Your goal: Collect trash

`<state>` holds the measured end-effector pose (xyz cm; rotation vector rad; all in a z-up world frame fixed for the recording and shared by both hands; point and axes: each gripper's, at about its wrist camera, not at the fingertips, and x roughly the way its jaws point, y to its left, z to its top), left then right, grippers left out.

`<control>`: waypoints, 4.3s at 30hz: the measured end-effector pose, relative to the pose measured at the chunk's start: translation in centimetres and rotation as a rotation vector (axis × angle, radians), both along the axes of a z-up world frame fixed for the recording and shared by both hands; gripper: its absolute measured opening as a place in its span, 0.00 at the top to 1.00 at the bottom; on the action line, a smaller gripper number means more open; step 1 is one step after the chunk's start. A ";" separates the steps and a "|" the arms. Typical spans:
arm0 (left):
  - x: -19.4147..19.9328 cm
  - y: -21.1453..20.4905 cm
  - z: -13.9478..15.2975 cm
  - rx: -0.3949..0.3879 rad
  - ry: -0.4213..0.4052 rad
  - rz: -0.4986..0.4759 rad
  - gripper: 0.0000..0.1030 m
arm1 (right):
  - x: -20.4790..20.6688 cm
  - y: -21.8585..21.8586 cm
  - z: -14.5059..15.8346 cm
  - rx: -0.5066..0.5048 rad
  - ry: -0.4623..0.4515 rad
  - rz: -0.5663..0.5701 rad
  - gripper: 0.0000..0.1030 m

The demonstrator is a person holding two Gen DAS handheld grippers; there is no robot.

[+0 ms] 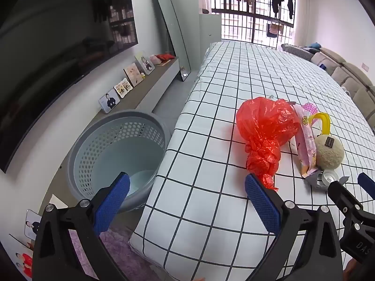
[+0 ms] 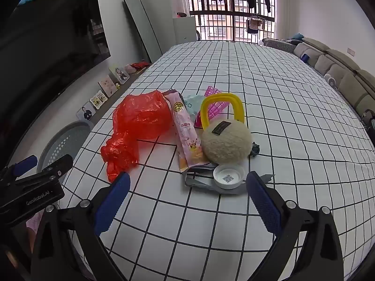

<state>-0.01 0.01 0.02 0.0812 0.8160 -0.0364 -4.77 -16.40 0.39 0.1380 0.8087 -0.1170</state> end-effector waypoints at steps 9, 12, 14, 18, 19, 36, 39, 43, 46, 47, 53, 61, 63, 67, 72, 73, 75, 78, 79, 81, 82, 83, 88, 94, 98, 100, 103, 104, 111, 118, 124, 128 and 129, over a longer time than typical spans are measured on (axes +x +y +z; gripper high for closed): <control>-0.1 0.1 0.5 0.004 -0.008 0.001 0.06 | -0.1 0.0 0.1 0.012 -0.003 0.001 0.08; 0.0 0.2 0.7 0.004 -0.005 0.000 0.06 | -0.2 -0.1 0.1 0.012 -0.004 0.001 0.08; 0.2 0.3 0.8 0.003 -0.003 0.001 0.06 | -0.2 -0.1 0.1 0.012 -0.005 0.001 0.08; 0.0 0.3 0.8 0.007 -0.014 0.002 0.06 | -0.3 -0.1 0.1 0.014 0.001 0.008 0.08; 0.0 0.3 0.7 0.008 -0.015 0.001 0.06 | 0.1 0.2 0.1 0.012 0.001 0.010 0.08; -0.2 0.6 1.4 0.008 -0.018 0.002 0.06 | -0.1 0.5 0.3 0.016 -0.008 0.016 0.08; -0.2 0.4 1.0 0.011 -0.018 0.000 0.06 | -0.1 0.5 0.3 0.017 -0.010 0.017 0.08; -0.2 0.4 1.0 0.010 -0.019 0.001 0.06 | -0.1 0.5 0.4 0.017 -0.012 0.019 0.08; -0.2 0.5 1.2 0.009 -0.018 0.001 0.06 | -0.2 0.4 0.4 0.020 -0.013 0.019 0.08; -0.2 0.6 1.3 0.009 -0.018 0.001 0.06 | -0.2 0.5 0.4 0.019 -0.013 0.019 0.08; -0.3 0.2 0.9 0.010 -0.020 0.002 0.06 | -0.2 0.4 0.4 0.019 -0.013 0.019 0.08; -0.3 0.1 0.8 0.011 -0.021 0.001 0.06 | -0.2 0.3 0.5 0.022 -0.016 0.018 0.08; -0.4 0.2 0.9 0.011 -0.020 0.001 0.06 | -0.2 0.3 0.5 0.022 -0.016 0.018 0.08; -0.4 0.1 0.9 0.011 -0.021 0.002 0.06 | -0.2 0.3 0.5 0.023 -0.016 0.018 0.08; -0.4 0.1 0.8 0.012 -0.021 0.001 0.06 | -0.2 0.3 0.5 0.022 -0.018 0.017 0.08; -0.3 0.1 0.8 0.012 -0.022 0.001 0.06 | -0.2 0.3 0.5 0.022 -0.018 0.018 0.08; -0.3 0.1 0.8 0.011 -0.021 0.002 0.06 | -0.1 0.3 0.6 0.022 -0.018 0.019 0.08; -0.4 0.1 0.8 0.011 -0.022 0.001 0.06 | 0.0 0.4 0.6 0.022 -0.016 0.022 0.08; -0.4 0.1 0.9 0.012 -0.021 0.000 0.06 | 0.0 0.4 0.6 0.022 -0.016 0.023 0.08; -0.4 0.1 0.8 0.011 -0.022 0.002 0.06 | -0.1 0.4 0.7 0.021 -0.017 0.025 0.08; -0.4 0.1 0.8 0.011 -0.022 0.002 0.06 | -0.1 0.4 0.7 0.020 -0.018 0.026 0.08; -0.4 0.1 0.8 0.012 -0.022 0.002 0.06 | -0.1 0.4 0.7 0.020 -0.019 0.027 0.08; -0.4 0.1 0.9 0.012 -0.023 0.002 0.06 | 0.0 0.5 0.6 0.021 -0.020 0.031 0.08; -0.4 0.1 0.8 0.012 -0.023 0.002 0.06 | -0.1 0.6 0.7 0.022 -0.019 0.033 0.08; -0.6 0.5 1.3 0.011 -0.021 0.003 0.06 | -0.1 0.5 0.6 0.029 -0.017 0.036 0.08; -0.7 0.6 1.4 0.011 -0.019 0.002 0.06 | -0.1 0.4 0.5 0.037 -0.014 0.038 0.08; -0.7 0.8 1.3 0.011 -0.012 0.002 0.06 | -0.2 -0.2 0.3 0.043 -0.011 0.036 0.08; -0.7 0.8 1.2 0.010 -0.011 0.002 0.06 | -0.3 -0.5 0.3 0.043 -0.011 0.034 0.08; 0.1 -0.2 0.0 0.009 0.012 -0.005 0.06 | -1.0 -3.6 -0.1 0.039 0.015 -0.014 0.08; 0.5 -1.6 -1.2 0.004 0.034 -0.034 0.06 | -1.6 -7.1 -2.0 0.022 0.092 -0.070 0.08; 0.5 -3.2 -1.9 -0.004 0.049 -0.075 0.06 | -1.3 -9.2 -3.4 0.040 0.132 -0.080 0.08; 0.7 -3.8 -2.1 -0.017 0.053 -0.082 0.06 | -0.2 -9.0 -3.5 0.026 0.132 -0.046 0.08; 0.8 -3.9 -2.1 -0.012 0.053 -0.081 0.06 | 0.3 -8.8 -3.5 0.022 0.135 -0.037 0.08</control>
